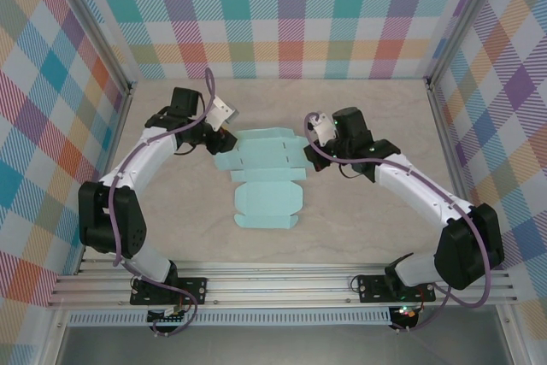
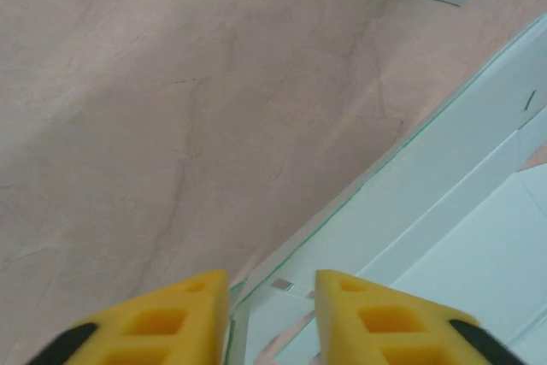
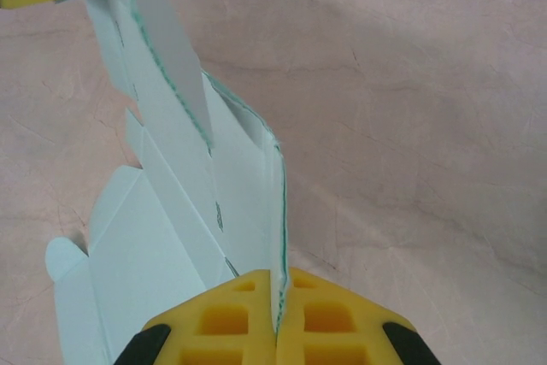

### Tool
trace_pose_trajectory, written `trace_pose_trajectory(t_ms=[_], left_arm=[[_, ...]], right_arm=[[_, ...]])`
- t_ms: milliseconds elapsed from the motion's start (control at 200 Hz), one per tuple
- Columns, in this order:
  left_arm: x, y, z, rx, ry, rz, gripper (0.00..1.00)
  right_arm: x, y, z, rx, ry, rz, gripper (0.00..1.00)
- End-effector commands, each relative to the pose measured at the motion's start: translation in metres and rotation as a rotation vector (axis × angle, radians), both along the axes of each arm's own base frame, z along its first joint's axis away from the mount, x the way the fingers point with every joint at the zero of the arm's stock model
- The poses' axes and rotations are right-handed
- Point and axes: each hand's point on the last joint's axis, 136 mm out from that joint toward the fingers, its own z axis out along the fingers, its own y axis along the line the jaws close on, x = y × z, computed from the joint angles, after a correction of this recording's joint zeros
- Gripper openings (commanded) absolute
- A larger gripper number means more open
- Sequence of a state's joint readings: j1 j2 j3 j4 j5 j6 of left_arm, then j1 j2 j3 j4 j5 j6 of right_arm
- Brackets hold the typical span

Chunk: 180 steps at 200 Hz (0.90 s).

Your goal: Fold the paper box

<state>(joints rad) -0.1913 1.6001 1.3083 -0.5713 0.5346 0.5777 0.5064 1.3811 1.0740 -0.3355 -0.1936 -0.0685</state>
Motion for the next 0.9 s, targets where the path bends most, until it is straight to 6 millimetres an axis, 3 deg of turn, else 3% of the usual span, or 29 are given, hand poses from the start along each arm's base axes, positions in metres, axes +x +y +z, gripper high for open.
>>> trace_pose_trajectory(t_ms=[0,225,330,485,670,895], left_arm=[[-0.004,-0.006,0.010,0.002,-0.017,-0.042,0.19],[-0.011,-0.016,0.006,0.130,-0.121,-0.031,0.00],[-0.018,-0.027,0.008,0.173,-0.188,-0.024,0.00],[-0.035,-0.043,0.007,0.209,-0.287,-0.023,0.00],[-0.053,-0.057,-0.005,0.305,-0.350,0.021,0.00],[-0.037,-0.063,-0.016,0.424,-0.513,0.181,0.00]], right_arm=[[0.006,0.001,0.005,0.027,-0.032,0.007,0.00],[0.013,-0.013,-0.007,0.024,-0.005,-0.049,0.00],[0.020,-0.030,-0.017,0.007,0.021,-0.126,0.01],[0.025,-0.057,-0.034,0.019,0.085,-0.246,0.13],[0.019,-0.065,-0.047,0.042,0.148,-0.306,0.30],[0.016,-0.084,-0.056,0.058,0.222,-0.485,0.47]])
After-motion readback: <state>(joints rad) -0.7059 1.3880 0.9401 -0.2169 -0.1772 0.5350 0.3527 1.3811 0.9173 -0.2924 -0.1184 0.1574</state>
